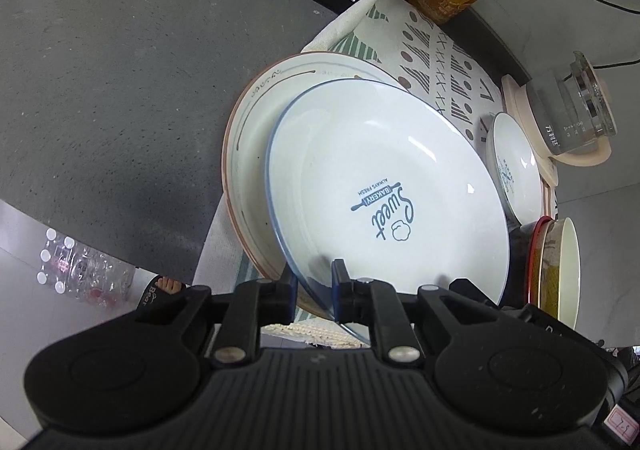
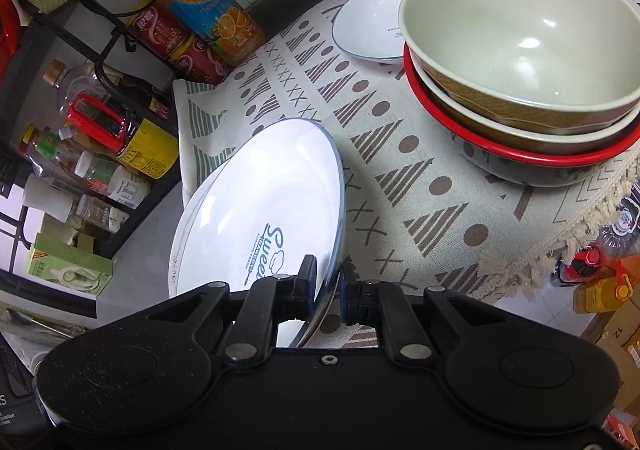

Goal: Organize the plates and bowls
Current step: 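Carry the 'Sweet' plate with both grippers over the large cream plate, then lower the 'Sweet' plate onto the cream plate and open both grippers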

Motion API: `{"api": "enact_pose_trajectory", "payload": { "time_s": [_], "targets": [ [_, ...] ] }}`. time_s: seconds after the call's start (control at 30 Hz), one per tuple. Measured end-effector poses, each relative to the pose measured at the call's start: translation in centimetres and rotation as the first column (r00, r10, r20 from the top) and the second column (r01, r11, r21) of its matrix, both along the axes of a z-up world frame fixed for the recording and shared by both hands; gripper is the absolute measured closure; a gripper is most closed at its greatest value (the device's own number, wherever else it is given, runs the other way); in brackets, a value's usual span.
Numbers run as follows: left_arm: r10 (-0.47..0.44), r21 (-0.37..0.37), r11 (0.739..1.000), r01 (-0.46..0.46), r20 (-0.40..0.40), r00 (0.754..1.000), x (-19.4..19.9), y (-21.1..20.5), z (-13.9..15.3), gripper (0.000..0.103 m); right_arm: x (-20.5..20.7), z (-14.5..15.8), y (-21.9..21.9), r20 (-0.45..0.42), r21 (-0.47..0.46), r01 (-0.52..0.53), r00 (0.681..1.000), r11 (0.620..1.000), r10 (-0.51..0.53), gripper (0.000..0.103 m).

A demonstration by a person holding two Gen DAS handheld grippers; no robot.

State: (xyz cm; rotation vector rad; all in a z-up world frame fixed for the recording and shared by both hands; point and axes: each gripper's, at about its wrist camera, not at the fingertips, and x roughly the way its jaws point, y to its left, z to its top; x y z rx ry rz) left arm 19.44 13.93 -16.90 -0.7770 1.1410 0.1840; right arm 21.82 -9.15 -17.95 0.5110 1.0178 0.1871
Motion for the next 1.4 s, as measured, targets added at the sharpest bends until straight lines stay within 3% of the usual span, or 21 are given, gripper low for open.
{"api": "enact_pose_trajectory", "payload": {
  "time_s": [0.1, 0.23, 0.63, 1.0, 1.27, 1.4],
  "targets": [
    [-0.036, -0.003, 0.999, 0.036, -0.037, 0.999, 0.6, 0.2, 0.4, 0.085, 0.1, -0.3, 0.0, -0.008, 0.004, 0.006, 1.0, 1.0, -0.006, 0.093],
    [-0.072, 0.043, 0.996, 0.074, -0.045, 0.996, 0.9, 0.7, 1.4, 0.072, 0.4, -0.5, 0.0, -0.016, 0.002, 0.012, 1.0, 1.0, -0.012, 0.094],
    [-0.026, 0.151, 0.988, 0.028, -0.015, 1.0, 2.1, 3.8, 1.5, 0.071, 1.2, -1.3, 0.0, -0.029, -0.014, 0.023, 0.999, 1.0, -0.024, 0.098],
    [0.01, 0.116, 0.993, -0.009, -0.003, 1.0, 3.1, 6.0, -0.2, 0.073, 2.6, -2.0, 0.5, -0.043, -0.033, 0.029, 0.999, 0.999, -0.03, 0.097],
    [0.012, 0.104, 0.995, -0.014, 0.019, 1.0, 3.4, 6.6, 0.1, 0.087, 3.2, -2.4, 1.4, -0.06, -0.055, 0.007, 0.998, 0.998, -0.01, 0.094],
    [0.018, 0.101, 0.995, -0.017, -0.001, 1.0, 3.8, 6.8, 0.3, 0.089, 3.7, -2.5, 1.4, -0.072, -0.057, -0.009, 0.997, 0.998, 0.004, 0.093]
  ]
}}
